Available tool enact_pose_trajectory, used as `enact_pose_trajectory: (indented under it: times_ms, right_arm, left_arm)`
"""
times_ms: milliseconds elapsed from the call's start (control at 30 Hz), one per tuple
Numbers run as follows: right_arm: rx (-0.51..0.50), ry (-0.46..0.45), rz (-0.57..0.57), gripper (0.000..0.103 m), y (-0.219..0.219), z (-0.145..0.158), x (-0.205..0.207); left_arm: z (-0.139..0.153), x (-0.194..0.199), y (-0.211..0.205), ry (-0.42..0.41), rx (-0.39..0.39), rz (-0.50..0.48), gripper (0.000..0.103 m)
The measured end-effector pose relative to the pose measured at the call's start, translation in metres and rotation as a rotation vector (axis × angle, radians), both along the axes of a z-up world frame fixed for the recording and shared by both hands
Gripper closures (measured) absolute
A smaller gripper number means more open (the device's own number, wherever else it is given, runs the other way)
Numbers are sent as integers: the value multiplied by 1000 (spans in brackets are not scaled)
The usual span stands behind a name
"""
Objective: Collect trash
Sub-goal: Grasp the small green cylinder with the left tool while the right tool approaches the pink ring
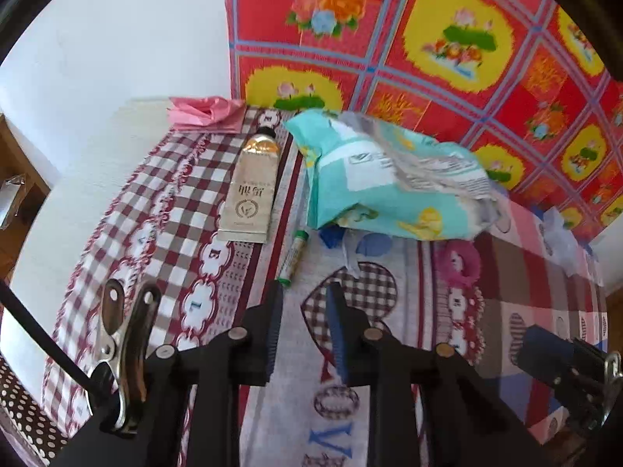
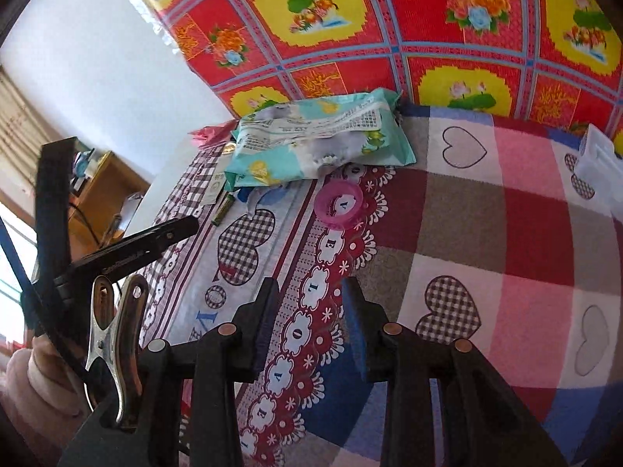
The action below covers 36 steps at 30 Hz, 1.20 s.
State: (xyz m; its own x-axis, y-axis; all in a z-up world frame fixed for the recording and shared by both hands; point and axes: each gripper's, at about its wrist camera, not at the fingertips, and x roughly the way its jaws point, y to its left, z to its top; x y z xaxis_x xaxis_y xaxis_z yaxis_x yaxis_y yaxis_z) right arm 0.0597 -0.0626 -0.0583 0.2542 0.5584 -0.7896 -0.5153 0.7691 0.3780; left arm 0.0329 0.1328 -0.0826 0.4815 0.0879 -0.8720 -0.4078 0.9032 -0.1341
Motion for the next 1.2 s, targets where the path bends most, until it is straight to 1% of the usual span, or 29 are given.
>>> enact_pose_trajectory:
  times_ms: [67, 133, 267, 367, 400, 433, 500, 567, 667, 700, 733, 800, 867, 1033, 1200]
  right_arm:
    - [-6, -2, -12, 67, 1, -3, 1]
    - [-12, 5, -19, 63, 4, -7, 4]
    - [-28, 15, -23, 63, 7, -14, 10]
    - [-45, 8, -16, 63, 12, -18, 16]
    - [-52, 3, -12, 63, 13, -19, 18]
    - [-62, -4, -6, 63, 16, -21, 21]
    - [-80, -13, 1, 62, 20, -25, 26]
    - [-95, -20, 8, 62, 27, -28, 31]
    - [-118, -44, 17, 61, 40, -31, 37]
    - [-126, -59, 20, 58, 44, -31, 39]
    - [-132, -72, 20, 53, 47, -31, 40]
    - [-146, -99, 24, 46, 54, -32, 42]
    - [-158, -105, 30, 45, 59, -35, 46]
    - [-172, -111, 47, 45, 72, -42, 51]
    - [-179, -150, 61, 44, 79, -45, 49]
  left_arm:
    - [-6, 6, 2, 10, 1, -7, 80]
    - [-11, 10, 5, 18, -4, -18, 80]
    - [-17, 20, 6, 22, 3, -45, 80]
    - [-24, 26, 7, 39, -20, -43, 80]
    - [-24, 25, 6, 23, -7, -39, 80]
    - [-26, 26, 6, 24, -3, -43, 80]
    - [-26, 27, 5, 21, 13, -46, 88]
    - [-26, 27, 7, 18, 12, -45, 91]
    - [-26, 24, 13, 26, -15, -29, 93]
    - [-25, 22, 14, 32, -23, -20, 93]
    - [-25, 18, 16, 35, -43, -9, 93]
    - [-25, 10, 18, 32, -77, 2, 93]
    - [-24, 4, 20, 22, -112, 7, 93]
    - [-18, -8, 20, 7, -119, 20, 93]
    - [-13, -20, 21, -2, -122, 39, 93]
